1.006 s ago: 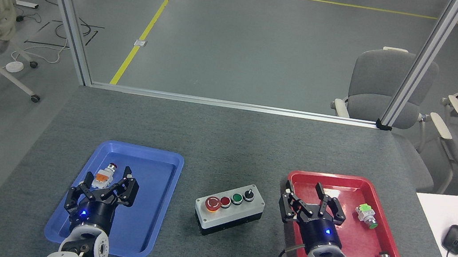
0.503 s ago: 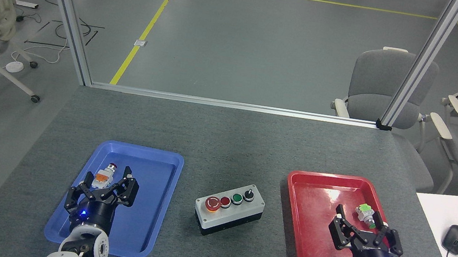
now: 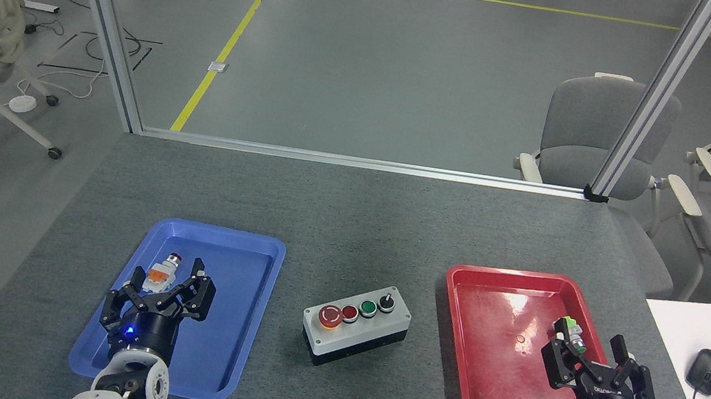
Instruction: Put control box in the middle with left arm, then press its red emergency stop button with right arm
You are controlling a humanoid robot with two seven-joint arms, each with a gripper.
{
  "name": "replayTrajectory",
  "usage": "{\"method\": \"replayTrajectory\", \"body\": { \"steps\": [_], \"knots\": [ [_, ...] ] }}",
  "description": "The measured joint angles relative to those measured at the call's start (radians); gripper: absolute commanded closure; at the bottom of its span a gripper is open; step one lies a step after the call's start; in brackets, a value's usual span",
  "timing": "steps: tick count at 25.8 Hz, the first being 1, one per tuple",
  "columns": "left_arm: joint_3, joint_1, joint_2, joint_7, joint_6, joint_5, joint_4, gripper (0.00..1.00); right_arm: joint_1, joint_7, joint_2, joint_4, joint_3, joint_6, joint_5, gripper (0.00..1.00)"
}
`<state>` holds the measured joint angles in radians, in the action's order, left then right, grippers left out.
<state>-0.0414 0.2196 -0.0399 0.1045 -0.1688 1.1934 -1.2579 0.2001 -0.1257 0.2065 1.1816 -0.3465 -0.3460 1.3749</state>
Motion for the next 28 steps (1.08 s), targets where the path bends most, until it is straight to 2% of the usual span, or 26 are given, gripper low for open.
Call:
{"method": "replayTrajectory", "body": {
  "steps": [4,7,12,19,28],
  "knots": [
    [0.000,0.000,0.000,0.000,0.000,0.000,0.000,0.01,0.015,-0.005,-0.001,0.008,0.028,0.062,0.024,0.02],
    [0.000,0.000,0.000,0.000,0.000,0.000,0.000,0.01,0.028,0.004,-0.001,0.013,0.113,0.169,0.043,0.02],
    [0.000,0.000,0.000,0.000,-0.001,0.000,0.000,0.01,0.032,0.007,0.027,0.046,0.259,0.324,-0.015,0.02],
    [0.000,0.000,0.000,0.000,-0.001,0.000,0.000,0.01,0.001,0.012,0.053,0.128,0.295,0.317,-0.048,0.02],
    [0.000,0.000,0.000,0.000,0.000,0.000,0.000,0.01,-0.018,0.006,0.054,0.140,0.316,0.315,-0.051,0.02]
  ]
}}
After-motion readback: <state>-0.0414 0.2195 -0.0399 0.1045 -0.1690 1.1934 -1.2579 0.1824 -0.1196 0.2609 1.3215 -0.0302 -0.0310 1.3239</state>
